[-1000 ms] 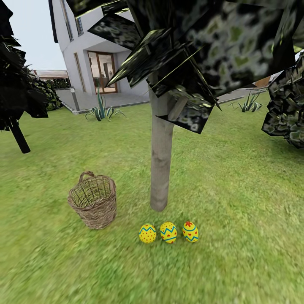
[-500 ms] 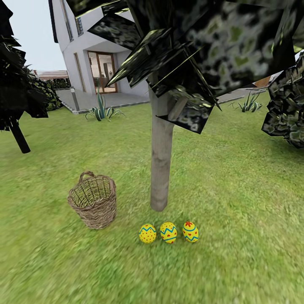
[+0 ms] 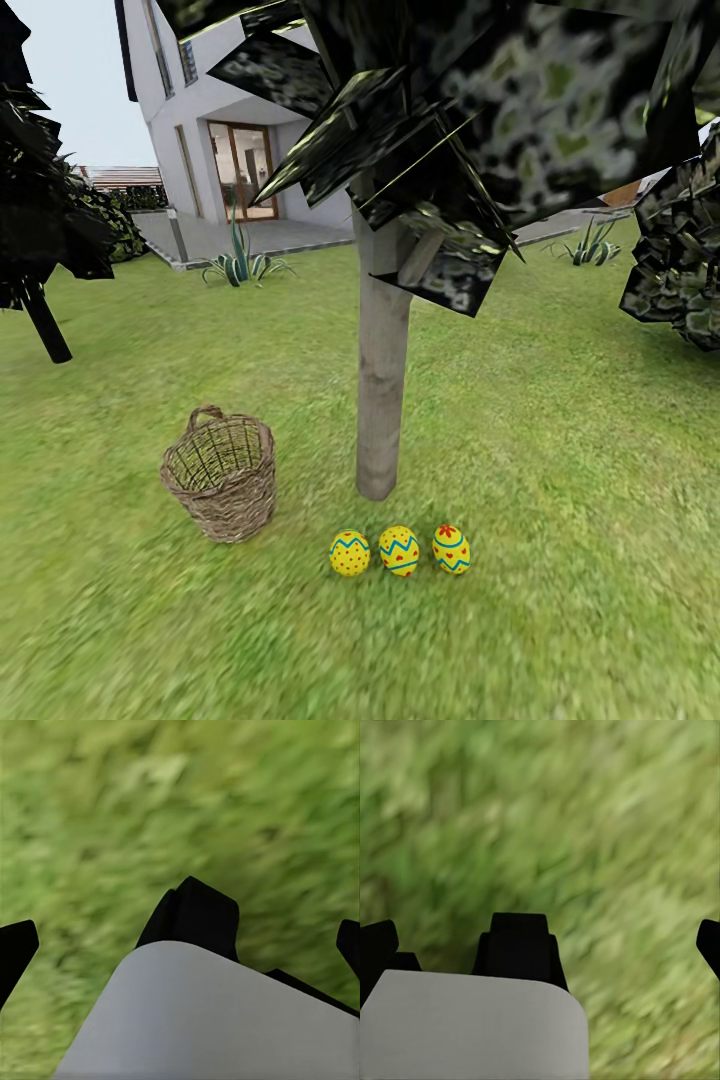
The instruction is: Take the three Easter eggs out of the wicker basket on the lawn in the garden, then place them on the lawn next to a single tree (choose any tree) so that all three eggs are next to the same tree and none are left in the basket.
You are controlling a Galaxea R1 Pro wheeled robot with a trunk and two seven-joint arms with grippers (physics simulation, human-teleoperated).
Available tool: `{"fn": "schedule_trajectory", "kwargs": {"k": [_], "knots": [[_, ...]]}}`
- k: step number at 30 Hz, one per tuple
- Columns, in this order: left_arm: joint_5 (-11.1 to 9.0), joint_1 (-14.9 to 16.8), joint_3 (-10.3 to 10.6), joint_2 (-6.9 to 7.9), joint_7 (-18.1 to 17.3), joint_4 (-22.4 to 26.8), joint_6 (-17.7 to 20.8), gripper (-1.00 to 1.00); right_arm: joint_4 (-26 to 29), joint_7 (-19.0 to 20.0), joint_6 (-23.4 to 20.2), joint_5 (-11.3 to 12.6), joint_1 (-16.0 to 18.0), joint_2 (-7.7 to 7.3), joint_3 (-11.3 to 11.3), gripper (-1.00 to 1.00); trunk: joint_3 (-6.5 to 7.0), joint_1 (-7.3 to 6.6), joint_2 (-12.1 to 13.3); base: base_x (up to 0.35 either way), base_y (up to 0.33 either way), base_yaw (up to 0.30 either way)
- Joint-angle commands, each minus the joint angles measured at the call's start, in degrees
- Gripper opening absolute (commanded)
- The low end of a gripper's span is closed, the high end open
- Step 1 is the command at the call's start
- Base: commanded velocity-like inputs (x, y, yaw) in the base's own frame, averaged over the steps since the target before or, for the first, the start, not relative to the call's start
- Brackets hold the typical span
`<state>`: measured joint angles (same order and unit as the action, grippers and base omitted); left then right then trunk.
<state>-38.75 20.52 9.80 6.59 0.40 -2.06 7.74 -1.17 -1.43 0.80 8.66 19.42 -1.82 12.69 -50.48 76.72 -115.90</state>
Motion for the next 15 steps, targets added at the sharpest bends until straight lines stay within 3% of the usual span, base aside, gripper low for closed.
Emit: {"fn": "schedule_trajectory", "kwargs": {"k": [1,15], "knots": [[-0.5,0.1,0.5,0.0,0.0,0.0,0.2,1.0,-0.1,-0.1,0.1,0.6,0.1,0.03,0.5,1.0,-0.04,-0.01,0.0,0.0,0.0,0.0],[-0.5,0.1,0.5,0.0,0.0,0.0,0.2,1.0,-0.1,-0.1,0.1,0.6,0.1,0.07,0.5,1.0,-0.05,-0.01,0.0,0.0,0.0,0.0]]}}
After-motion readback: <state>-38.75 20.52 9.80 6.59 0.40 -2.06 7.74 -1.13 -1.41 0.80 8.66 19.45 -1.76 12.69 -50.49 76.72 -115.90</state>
